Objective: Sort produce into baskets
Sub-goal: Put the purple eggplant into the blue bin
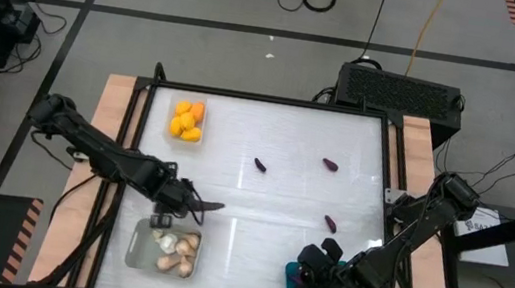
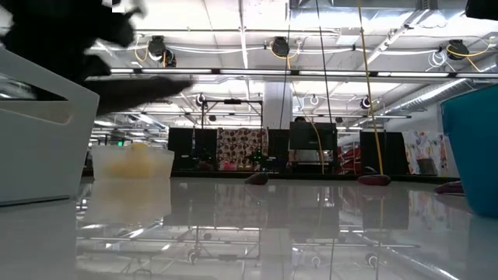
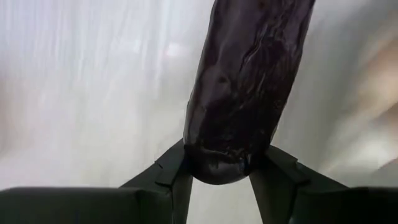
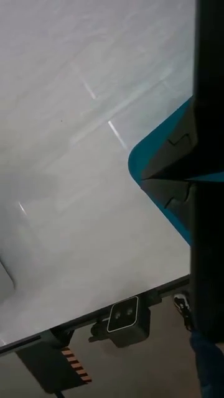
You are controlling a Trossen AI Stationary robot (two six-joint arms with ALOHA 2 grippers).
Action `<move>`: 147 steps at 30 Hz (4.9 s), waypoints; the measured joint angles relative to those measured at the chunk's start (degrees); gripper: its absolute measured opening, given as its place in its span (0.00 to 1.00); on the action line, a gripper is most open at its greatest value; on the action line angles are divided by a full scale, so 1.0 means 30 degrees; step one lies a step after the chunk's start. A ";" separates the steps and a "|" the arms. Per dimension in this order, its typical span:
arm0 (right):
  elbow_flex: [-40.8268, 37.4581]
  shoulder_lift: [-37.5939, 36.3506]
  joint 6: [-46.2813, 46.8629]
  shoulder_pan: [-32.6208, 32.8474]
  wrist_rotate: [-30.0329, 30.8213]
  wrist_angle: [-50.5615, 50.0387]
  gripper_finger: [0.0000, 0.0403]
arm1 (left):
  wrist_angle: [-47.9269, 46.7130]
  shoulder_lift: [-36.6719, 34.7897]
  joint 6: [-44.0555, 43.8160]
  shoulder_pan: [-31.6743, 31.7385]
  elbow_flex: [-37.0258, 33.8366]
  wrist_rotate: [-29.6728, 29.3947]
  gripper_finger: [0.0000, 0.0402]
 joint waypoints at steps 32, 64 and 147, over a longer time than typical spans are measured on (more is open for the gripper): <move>0.0007 -0.7543 -0.0472 0.3957 1.1868 -0.1718 0.00 | 1.6491 1.7797 -0.3455 -0.0245 1.7134 0.4538 0.35; 0.0007 -0.7478 0.4694 0.1418 0.7538 -0.7066 0.00 | 0.7575 1.5481 -0.2662 0.1970 2.0093 0.3474 0.69; -1.2674 -0.7439 -0.1441 -0.7312 -0.8658 0.2951 0.04 | 1.1086 -0.3643 -0.7773 -0.1581 0.0735 -0.7337 0.61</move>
